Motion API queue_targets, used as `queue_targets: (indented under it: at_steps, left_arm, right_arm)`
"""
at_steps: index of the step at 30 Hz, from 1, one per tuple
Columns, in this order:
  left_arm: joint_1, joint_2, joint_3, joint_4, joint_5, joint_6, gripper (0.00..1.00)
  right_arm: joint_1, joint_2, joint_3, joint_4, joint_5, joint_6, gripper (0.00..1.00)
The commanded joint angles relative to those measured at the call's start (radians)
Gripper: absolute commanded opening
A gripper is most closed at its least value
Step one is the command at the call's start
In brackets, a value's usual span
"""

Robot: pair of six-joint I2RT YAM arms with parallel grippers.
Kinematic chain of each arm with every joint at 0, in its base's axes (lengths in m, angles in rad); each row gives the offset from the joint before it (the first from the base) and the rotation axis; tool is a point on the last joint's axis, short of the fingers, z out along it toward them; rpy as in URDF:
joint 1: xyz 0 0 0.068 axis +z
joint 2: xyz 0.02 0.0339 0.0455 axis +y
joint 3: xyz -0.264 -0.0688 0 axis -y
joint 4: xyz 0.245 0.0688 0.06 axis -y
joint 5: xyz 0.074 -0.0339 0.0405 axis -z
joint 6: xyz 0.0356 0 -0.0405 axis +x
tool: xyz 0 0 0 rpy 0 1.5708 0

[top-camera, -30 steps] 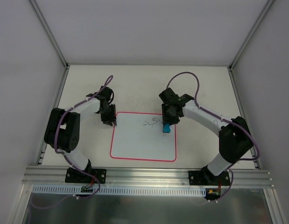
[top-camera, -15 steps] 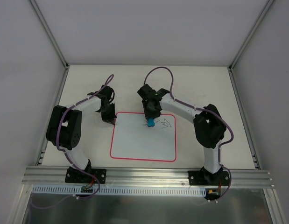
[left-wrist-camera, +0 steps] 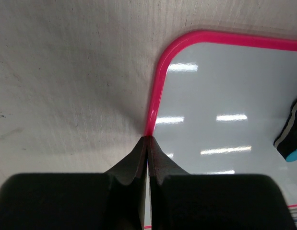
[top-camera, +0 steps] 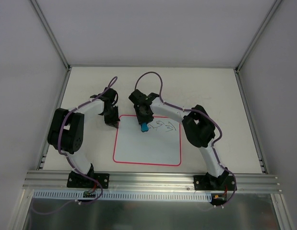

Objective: Erase the whiteboard

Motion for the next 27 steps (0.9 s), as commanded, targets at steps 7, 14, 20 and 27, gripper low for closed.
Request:
queue_targets:
  at_steps: [7, 14, 20, 27]
  left_arm:
    - [-0.011, 0.027, -0.018, -0.024, -0.074, 0.019, 0.00]
    - [-0.011, 0.048, -0.012, -0.041, -0.092, 0.020, 0.00]
    - [-0.011, 0.054, -0.008, -0.046, -0.091, 0.019, 0.00]
    - [-0.017, 0.056, -0.004, -0.046, -0.071, 0.019, 0.00]
  right_arm:
    - [-0.028, -0.011, -0.029, -0.078, 0.092, 0.058, 0.00]
    - [-0.184, -0.182, -0.288, -0.076, 0.148, 0.089, 0.00]
    - [-0.311, -0.291, -0.482, -0.055, 0.146, 0.083, 0.00]
    - [-0.309, -0.276, -0.460, -0.029, 0.067, 0.055, 0.00]
